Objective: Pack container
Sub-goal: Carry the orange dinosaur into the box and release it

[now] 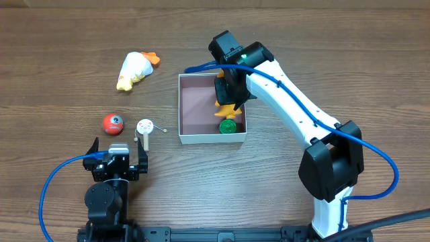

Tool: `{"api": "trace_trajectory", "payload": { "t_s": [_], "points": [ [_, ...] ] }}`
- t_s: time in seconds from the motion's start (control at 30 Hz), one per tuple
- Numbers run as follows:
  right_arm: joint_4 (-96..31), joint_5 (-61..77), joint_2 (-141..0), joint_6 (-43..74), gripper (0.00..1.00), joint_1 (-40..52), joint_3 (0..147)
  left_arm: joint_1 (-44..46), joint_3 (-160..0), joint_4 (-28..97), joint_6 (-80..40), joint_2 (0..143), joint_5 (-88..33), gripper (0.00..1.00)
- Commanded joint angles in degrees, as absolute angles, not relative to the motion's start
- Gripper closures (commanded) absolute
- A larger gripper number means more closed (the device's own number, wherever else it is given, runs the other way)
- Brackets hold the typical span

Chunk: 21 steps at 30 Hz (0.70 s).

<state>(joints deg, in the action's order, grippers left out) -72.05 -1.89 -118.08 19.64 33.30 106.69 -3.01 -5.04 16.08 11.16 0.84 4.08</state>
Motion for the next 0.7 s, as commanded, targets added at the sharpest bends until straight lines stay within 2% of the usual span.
{"api": "trace_trajectory", "payload": {
  "t_s": [0.0,0.33,0.67],
  "points": [
    [-71.8,-3.1,-119.1,20.9,0.96,32.9,106.8,-3.0,-4.9,16.0,12.2,0.3,3.4,0.00],
    [-71.4,-5.6,-119.7,22.8,0.96,32.9,105.6,-3.0,-4.9,16.0,12.2,0.3,3.4,0.00],
    [-66.3,-5.5,-119.7,22.8,0.96,32.8,97.9,-3.0,-4.9,16.0,12.2,0.3,3.4,0.00]
  ]
}}
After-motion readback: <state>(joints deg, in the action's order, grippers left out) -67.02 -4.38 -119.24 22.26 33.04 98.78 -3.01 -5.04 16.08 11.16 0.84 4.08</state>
